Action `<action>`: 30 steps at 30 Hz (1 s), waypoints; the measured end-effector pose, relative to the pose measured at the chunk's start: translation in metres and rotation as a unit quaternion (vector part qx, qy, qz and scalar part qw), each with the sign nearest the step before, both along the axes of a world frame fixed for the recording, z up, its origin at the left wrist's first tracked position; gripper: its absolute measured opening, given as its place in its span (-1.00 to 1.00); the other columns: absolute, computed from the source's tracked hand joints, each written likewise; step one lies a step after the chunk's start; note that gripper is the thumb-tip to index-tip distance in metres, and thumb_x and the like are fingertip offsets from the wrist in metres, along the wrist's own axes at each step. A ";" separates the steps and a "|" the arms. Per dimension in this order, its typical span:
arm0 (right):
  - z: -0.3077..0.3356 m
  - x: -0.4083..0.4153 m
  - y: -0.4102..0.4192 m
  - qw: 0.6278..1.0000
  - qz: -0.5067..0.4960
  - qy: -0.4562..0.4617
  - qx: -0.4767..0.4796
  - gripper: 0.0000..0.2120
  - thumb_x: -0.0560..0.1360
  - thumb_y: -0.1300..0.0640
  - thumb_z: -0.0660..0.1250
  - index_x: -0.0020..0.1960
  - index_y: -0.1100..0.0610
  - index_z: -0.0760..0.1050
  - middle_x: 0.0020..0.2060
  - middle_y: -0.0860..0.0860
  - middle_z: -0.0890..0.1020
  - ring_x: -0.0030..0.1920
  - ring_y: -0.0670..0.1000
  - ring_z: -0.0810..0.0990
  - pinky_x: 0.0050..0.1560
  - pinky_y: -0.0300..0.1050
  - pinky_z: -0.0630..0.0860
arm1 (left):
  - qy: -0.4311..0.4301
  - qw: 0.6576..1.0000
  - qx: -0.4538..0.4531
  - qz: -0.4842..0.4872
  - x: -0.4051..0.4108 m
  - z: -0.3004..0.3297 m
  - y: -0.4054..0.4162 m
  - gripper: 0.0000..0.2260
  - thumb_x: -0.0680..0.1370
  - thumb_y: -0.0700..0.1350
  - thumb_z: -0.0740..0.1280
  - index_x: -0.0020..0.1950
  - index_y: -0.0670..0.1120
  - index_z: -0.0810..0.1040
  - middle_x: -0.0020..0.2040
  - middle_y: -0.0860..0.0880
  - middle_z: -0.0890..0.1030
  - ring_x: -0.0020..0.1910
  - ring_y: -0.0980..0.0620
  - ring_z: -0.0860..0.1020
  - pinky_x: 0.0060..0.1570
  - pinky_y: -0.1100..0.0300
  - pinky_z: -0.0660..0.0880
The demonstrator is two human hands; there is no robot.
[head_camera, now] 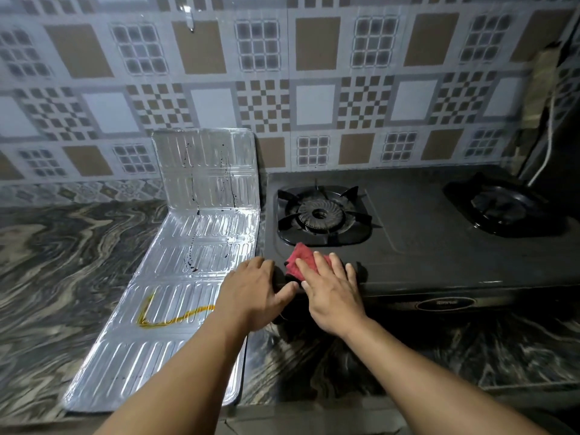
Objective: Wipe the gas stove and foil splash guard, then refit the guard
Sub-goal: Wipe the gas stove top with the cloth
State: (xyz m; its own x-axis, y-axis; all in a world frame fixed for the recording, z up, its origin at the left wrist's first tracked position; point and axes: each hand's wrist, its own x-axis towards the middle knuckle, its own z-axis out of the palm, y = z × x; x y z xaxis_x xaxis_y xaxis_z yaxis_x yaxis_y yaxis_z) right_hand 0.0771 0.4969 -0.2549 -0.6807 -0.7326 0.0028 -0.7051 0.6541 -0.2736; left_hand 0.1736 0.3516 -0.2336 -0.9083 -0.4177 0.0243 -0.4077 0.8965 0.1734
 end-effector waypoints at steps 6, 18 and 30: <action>0.007 -0.004 -0.018 0.994 0.106 -0.011 0.020 -0.43 0.62 0.13 0.08 0.52 -0.27 0.04 0.59 -0.02 0.01 0.56 0.17 -0.09 0.49 0.22 -0.21 | 0.011 1.000 0.016 0.014 0.013 0.005 -0.002 -0.27 0.40 0.47 -0.02 0.29 -0.04 0.43 0.26 -0.08 0.52 0.26 -0.11 0.47 0.22 -0.04 0.45; 0.006 -0.045 0.015 0.922 0.371 0.096 0.046 -0.41 0.46 0.36 0.16 0.41 -0.07 0.43 0.56 0.05 0.15 0.55 0.27 0.05 0.45 0.34 -0.02 | 0.010 1.000 0.000 0.015 0.000 0.013 0.020 -0.27 0.41 0.49 -0.05 0.20 -0.06 0.45 0.17 -0.07 0.53 0.16 -0.11 0.49 0.12 0.01 0.46; 0.013 -0.094 0.088 0.919 0.375 0.077 0.093 -0.40 0.53 0.36 0.14 0.48 -0.10 0.31 0.58 0.01 0.09 0.57 0.20 -0.07 0.50 0.23 -0.11 | 0.013 1.000 -0.012 0.004 -0.055 0.017 0.079 -0.23 0.39 0.48 -0.05 0.26 -0.05 0.47 0.28 -0.06 0.53 0.30 -0.10 0.46 0.23 -0.03 0.42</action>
